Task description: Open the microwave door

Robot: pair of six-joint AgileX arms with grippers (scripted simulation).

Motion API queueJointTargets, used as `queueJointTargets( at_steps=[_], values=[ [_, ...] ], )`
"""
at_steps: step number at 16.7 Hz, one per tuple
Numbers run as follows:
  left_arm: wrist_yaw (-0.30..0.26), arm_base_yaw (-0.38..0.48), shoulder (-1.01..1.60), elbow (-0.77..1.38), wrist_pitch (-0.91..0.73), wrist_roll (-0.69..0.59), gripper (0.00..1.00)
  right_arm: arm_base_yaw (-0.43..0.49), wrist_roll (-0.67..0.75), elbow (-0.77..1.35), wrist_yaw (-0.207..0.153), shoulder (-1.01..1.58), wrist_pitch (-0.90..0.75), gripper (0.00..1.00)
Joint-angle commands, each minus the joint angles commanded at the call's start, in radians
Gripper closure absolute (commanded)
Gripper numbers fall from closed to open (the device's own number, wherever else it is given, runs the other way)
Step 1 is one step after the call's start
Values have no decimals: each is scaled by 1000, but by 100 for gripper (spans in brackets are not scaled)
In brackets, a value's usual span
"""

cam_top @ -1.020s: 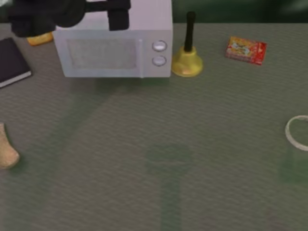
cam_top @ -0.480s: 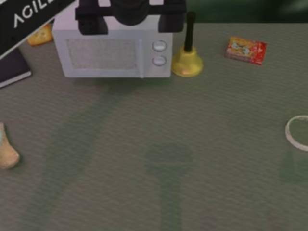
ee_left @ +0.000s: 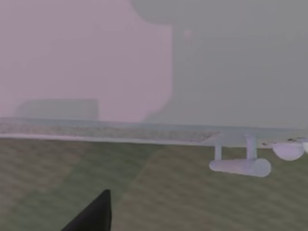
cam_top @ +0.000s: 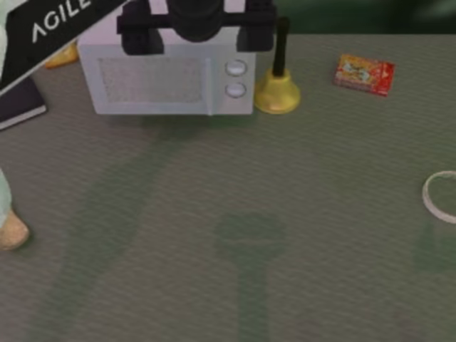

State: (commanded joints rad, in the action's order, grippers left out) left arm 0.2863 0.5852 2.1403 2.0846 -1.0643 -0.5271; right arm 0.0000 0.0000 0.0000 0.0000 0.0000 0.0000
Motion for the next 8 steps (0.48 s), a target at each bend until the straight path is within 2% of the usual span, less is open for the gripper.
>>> queueJointTargets(
  at_steps=[5,8],
  values=[
    [-16,-34,91,-55,160,32,0,0,0,0,0,0,0,0],
    [-18,-37,101,-60,173,35,0,0,0,0,0,0,0,0]
  ],
)
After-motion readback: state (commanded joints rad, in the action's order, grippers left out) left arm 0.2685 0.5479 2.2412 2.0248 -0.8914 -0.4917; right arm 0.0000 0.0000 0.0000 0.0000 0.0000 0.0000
